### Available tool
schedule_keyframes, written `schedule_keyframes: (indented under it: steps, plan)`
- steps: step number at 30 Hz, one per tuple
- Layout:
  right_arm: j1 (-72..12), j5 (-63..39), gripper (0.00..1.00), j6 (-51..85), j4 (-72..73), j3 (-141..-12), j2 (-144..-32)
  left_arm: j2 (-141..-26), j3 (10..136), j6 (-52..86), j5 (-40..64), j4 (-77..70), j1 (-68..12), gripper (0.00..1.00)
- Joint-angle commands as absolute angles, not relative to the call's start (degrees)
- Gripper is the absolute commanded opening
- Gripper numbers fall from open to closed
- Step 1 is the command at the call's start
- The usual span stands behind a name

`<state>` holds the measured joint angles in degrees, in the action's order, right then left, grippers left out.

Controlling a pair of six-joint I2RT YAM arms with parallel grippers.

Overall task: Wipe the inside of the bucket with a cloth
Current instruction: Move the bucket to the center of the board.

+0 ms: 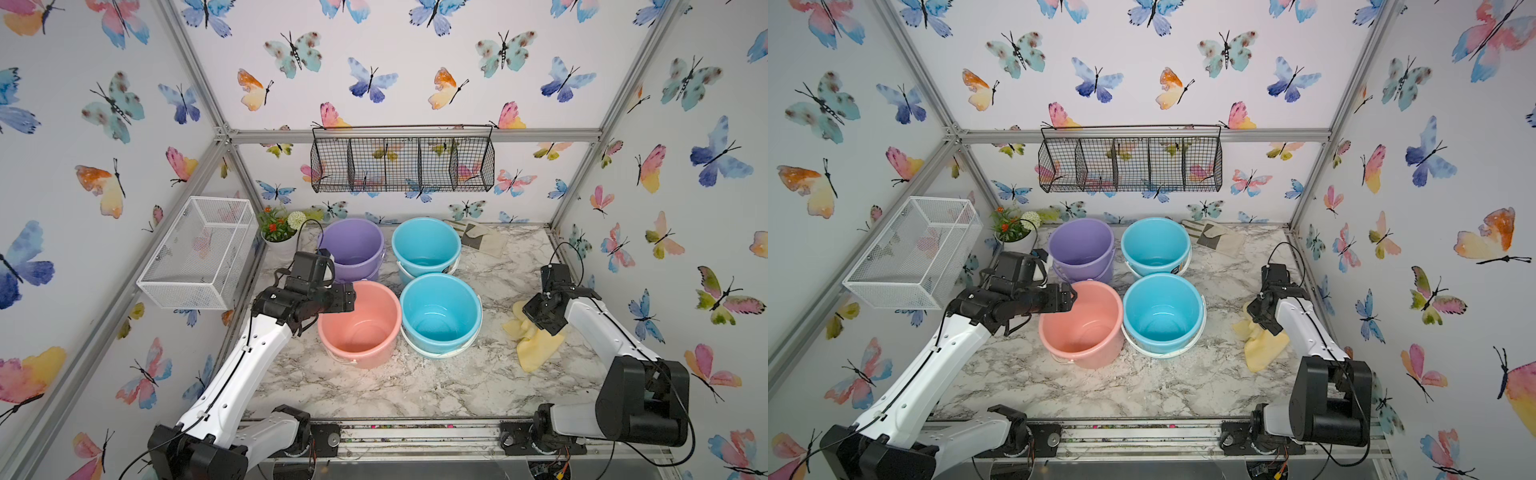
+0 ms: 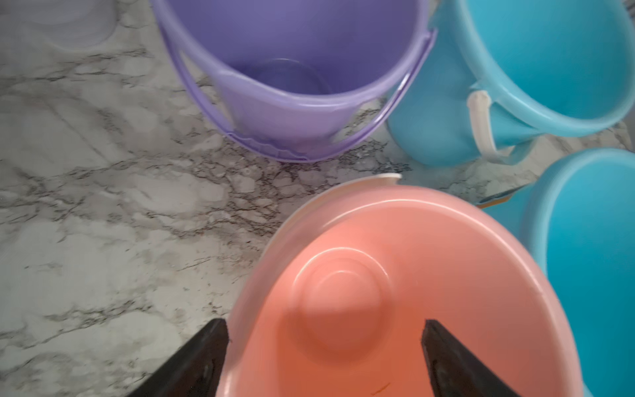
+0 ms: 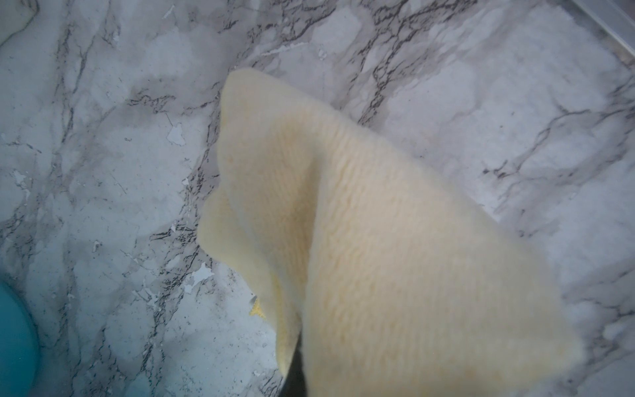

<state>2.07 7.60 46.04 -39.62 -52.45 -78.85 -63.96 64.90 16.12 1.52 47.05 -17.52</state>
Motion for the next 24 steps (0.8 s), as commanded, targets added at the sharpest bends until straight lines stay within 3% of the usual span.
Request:
schedule_keyframes:
  steps: [1,6,11,18,24]
  plan:
    - [2.3,8.8,0.02,44.7,-41.5,-53.7,-78.6,-62.1,63.5,13.3,1.5,51.2,-11.5,0.82]
    - [2.3,9.0,0.02,44.5,-41.8,-54.4,-78.7,-64.8,60.8,11.2,7.6,51.0,-10.1,0.74]
    - [2.3,9.2,0.02,44.5,-42.0,-54.7,-78.4,-67.1,59.5,10.2,8.3,50.8,-10.1,0.54]
    - [2.3,9.2,0.02,44.4,-42.1,-55.0,-78.5,-66.3,60.2,11.6,-1.3,50.8,-9.7,0.29]
    - [2.3,10.9,0.02,43.3,-42.9,-56.7,-78.5,-66.3,61.9,12.2,-6.6,52.2,-4.5,0.22]
